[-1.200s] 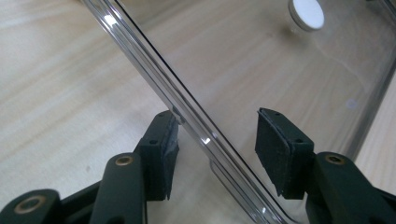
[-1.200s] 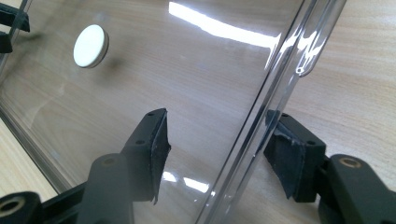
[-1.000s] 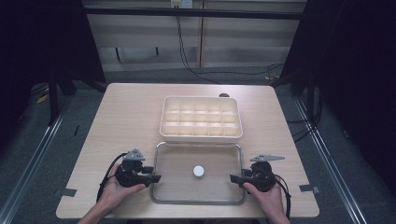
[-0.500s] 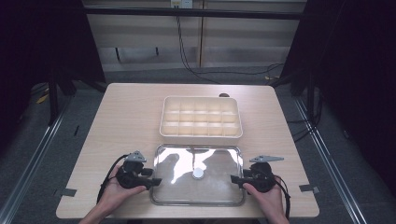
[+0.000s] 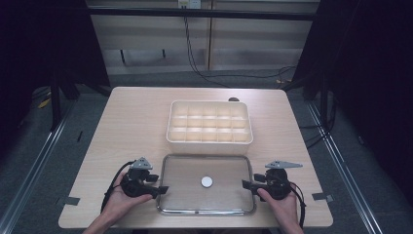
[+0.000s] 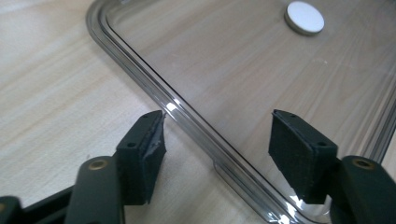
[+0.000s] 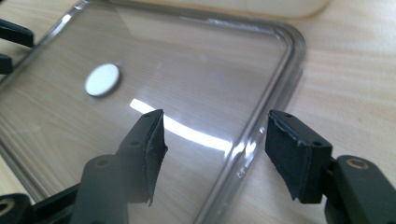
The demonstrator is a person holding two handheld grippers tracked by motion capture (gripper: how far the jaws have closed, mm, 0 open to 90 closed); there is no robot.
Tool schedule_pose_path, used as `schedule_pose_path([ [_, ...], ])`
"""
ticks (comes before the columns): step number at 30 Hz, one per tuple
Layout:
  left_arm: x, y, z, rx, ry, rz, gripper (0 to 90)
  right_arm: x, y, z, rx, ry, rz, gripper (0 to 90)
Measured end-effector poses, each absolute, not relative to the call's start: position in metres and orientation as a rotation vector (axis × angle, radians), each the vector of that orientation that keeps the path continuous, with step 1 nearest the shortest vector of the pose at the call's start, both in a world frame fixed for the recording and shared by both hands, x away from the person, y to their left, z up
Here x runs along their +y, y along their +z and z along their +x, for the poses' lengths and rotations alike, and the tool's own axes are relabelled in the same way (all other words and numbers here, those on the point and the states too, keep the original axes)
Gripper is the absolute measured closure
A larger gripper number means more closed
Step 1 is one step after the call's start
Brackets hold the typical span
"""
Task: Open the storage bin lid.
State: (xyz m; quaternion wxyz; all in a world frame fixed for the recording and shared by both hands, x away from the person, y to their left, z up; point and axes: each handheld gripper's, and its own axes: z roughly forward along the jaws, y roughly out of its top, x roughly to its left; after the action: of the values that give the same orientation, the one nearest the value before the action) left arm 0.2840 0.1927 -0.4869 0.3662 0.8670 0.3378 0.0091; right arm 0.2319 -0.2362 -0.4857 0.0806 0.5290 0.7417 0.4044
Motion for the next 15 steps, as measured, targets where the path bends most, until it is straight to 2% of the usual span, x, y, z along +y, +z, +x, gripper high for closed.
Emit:
schedule_pose_path([
  [5,0.2,-0.479,0.279,0.868,0.046,2.161,32.3,-0.236,-0.478,0.227,2.214,1.301,1.487,34.4],
  [15,0.225,-0.457,0.256,0.842,0.16,2.038,33.0,-0.243,-0.448,0.207,2.087,1.376,1.376,33.5],
])
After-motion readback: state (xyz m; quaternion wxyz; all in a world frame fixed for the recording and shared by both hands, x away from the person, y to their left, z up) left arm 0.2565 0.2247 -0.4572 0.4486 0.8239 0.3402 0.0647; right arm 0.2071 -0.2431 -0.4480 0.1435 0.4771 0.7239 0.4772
